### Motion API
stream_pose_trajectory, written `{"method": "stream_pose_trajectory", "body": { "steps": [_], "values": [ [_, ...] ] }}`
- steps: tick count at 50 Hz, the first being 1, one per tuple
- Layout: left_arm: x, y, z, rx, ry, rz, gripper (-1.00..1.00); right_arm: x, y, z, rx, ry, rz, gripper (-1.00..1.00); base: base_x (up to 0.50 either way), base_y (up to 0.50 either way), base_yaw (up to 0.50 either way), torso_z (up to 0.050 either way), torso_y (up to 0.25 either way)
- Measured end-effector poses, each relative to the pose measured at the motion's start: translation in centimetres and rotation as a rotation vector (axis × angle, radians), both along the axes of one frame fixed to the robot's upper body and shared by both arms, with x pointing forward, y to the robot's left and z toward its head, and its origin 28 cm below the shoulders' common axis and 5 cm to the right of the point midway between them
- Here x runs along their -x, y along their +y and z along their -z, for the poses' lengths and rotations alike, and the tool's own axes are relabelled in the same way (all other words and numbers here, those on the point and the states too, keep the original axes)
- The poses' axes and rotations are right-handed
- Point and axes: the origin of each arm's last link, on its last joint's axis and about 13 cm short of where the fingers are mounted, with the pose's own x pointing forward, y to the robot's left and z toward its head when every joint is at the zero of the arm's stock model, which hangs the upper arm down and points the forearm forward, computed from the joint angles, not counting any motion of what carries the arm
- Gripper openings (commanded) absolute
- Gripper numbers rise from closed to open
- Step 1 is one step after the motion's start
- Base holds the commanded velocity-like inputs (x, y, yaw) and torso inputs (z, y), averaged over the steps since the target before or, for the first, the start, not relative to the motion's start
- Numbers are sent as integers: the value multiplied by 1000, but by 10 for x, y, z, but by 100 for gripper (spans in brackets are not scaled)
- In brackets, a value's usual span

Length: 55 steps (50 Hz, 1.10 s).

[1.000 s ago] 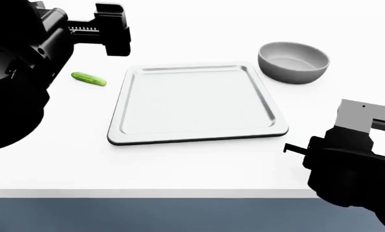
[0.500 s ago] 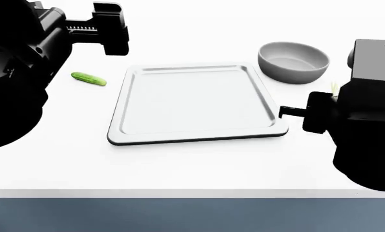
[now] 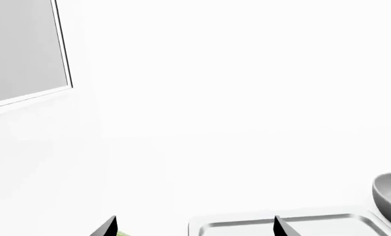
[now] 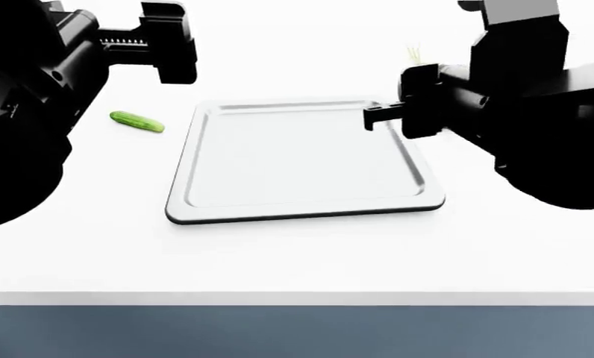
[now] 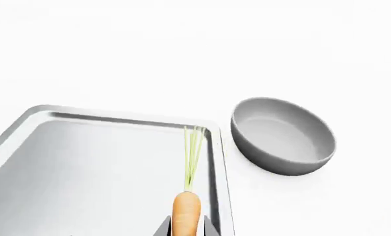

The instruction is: Place the two vegetables and bowl onto the tray for setting up a vegetable dip station.

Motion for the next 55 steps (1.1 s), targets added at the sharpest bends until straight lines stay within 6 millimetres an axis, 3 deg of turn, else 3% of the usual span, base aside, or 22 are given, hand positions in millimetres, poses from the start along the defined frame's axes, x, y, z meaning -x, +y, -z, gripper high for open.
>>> {"method": "stream_pose_trajectory", "body": {
  "steps": [12, 30, 43, 55],
  "values": [
    [0, 0, 0, 2, 0, 1, 100, -33, 25, -4, -10, 45, -208, -100, 0, 0, 0, 0, 0],
    [0, 1, -1, 6, 1, 4, 100, -80, 70, 3, -6, 144, -384, -100, 0, 0, 0, 0, 0],
    [0, 1, -1, 9, 2, 7, 100, -102, 98, 16, 6, 233, -445, -100, 0, 0, 0, 0, 0],
    [1, 0, -1, 15, 3, 16, 100, -106, 118, 23, -6, 306, -504, -100, 0, 0, 0, 0, 0]
  ]
}}
